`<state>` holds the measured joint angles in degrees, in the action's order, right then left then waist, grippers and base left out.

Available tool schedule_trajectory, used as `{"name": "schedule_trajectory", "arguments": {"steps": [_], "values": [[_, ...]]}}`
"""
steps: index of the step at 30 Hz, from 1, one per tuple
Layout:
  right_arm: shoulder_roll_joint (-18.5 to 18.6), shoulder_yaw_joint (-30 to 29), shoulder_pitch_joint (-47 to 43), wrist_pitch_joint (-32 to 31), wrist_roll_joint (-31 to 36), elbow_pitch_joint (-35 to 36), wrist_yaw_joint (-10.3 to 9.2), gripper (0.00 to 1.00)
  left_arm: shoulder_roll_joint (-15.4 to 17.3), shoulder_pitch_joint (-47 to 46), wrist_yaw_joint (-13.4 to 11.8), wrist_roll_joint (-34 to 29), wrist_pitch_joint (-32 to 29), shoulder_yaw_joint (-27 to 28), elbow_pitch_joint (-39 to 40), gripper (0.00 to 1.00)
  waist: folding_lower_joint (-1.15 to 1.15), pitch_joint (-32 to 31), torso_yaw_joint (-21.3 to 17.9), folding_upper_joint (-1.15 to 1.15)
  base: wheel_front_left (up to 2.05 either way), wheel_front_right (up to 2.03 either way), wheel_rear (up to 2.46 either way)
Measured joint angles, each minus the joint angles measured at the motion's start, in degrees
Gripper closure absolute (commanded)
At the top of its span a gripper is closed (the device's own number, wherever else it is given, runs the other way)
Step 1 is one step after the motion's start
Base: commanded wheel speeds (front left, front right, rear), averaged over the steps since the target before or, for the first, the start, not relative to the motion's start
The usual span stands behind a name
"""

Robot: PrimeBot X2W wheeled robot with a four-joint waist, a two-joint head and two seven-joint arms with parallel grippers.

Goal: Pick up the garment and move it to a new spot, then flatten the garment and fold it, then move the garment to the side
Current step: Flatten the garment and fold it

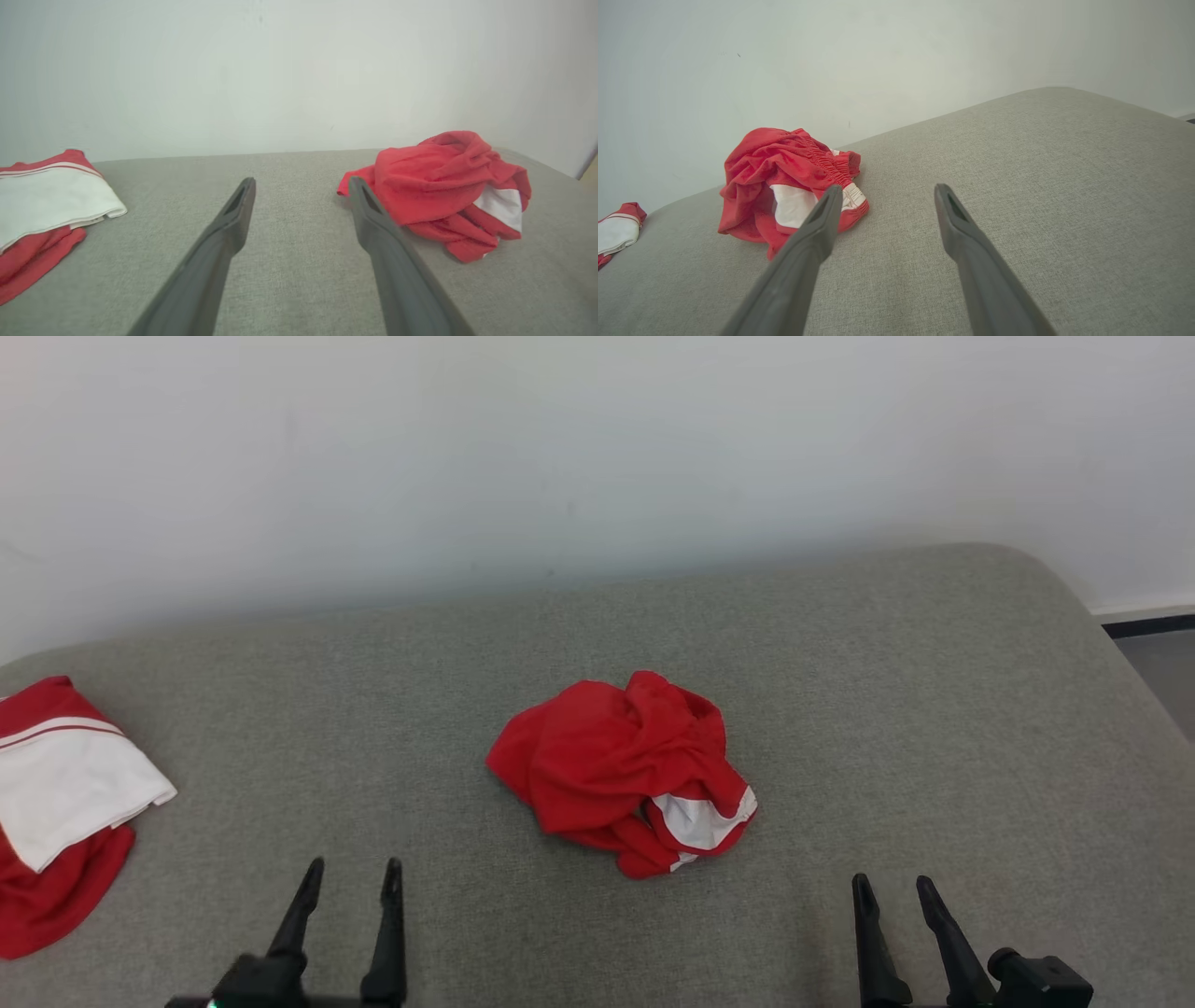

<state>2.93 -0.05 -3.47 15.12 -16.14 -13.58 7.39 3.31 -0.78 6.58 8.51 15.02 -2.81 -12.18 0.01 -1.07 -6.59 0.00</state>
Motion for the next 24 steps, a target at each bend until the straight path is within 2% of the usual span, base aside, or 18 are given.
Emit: {"name": "schedule_trajectory", "arguments": {"steps": [2,5,8,12,15,18,24], "values": [[0.0,0.3,0.1,0.0,0.0,-0.1,0.00,0.00,0.9,-3.4,0.4,-0.4,-1.5,-2.2,-1.1,0.00,0.00,0.2,-0.8,0.00,0.00,0.00,0.00],[0.0,0.6,0.3,0.0,-0.2,-0.2,0.00,0.00,2.4,-9.3,0.6,-0.2,-7.2,-6.2,-2.6,0.00,0.00,0.5,-2.3,0.00,0.00,0.00,0.00],[0.0,0.9,0.4,0.0,-0.2,-0.3,0.00,0.00,2.7,-15.4,0.8,2.1,-14.7,-9.9,-3.9,0.00,0.00,0.7,-4.0,0.00,0.00,0.00,0.00],[0.0,1.1,0.5,0.0,-0.1,-0.3,0.00,0.00,1.7,-22.0,0.8,7.4,-28.3,-14.8,-6.6,0.00,0.00,1.0,-6.3,0.00,0.00,0.00,0.00],[0.0,1.6,0.8,0.0,-0.1,-0.3,0.00,0.00,0.9,-26.6,0.8,9.8,-35.3,-17.9,-7.4,0.00,0.00,1.3,-8.1,0.00,0.00,0.00,0.00],[0.0,2.0,1.4,0.0,-0.2,-0.3,0.00,0.00,0.5,-30.2,0.9,9.8,-40.0,-21.0,-9.2,0.00,0.00,1.7,-10.0,0.00,0.00,0.00,0.00],[0.0,2.3,1.9,0.0,-1.1,-0.2,-0.01,0.00,-0.1,-35.9,0.9,9.9,-45.8,-28.1,-13.6,0.00,0.00,3.2,-13.5,0.00,0.00,0.00,0.00]]}}
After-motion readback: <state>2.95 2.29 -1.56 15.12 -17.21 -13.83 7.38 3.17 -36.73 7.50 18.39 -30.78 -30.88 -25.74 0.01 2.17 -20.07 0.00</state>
